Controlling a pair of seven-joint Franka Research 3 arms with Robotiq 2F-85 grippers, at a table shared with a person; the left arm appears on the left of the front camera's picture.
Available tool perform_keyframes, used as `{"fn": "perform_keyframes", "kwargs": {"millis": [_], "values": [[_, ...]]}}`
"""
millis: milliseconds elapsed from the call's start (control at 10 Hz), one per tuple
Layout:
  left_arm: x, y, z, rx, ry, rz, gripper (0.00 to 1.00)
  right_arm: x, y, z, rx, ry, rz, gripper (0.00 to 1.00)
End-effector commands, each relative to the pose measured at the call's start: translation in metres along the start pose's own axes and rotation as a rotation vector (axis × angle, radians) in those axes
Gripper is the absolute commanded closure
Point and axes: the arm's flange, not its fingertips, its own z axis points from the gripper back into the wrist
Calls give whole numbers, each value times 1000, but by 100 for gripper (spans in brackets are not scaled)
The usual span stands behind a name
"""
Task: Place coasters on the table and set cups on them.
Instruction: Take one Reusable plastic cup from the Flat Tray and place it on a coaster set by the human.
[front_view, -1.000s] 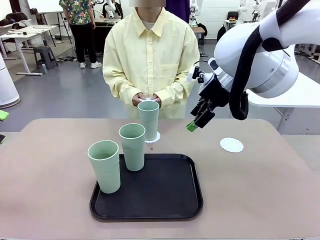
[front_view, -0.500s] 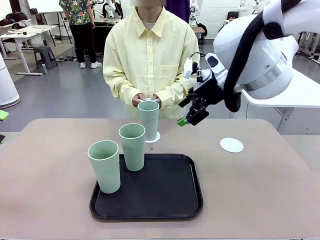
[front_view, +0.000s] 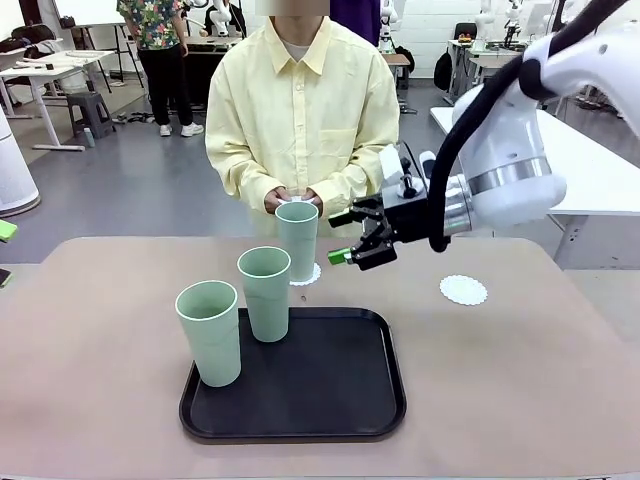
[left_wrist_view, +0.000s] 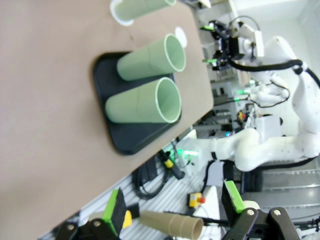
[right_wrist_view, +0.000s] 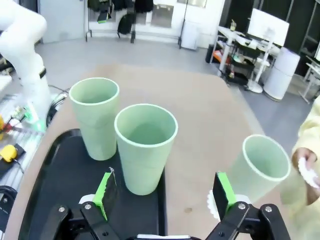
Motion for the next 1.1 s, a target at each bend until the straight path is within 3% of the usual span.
{"fn": "perform_keyframes", "kwargs": {"millis": [0,500,700,800,1000], "values": [[0,1,0,-20,-8,-20,0,-18,-5,-9,2,-37,-45,0],[0,1,0,-20,-8,-20,0,-36,3,-28,56,-25,-73,0],[0,1,0,-20,-8,-20,0,-30,4,-28,2,33,-121,0],[0,1,0,-20,-8,-20,0,-35,9,-24,68,-21,-80,0],[0,1,0,-20,-8,-20,0,-35,9,-24,68,-21,-80,0]]}}
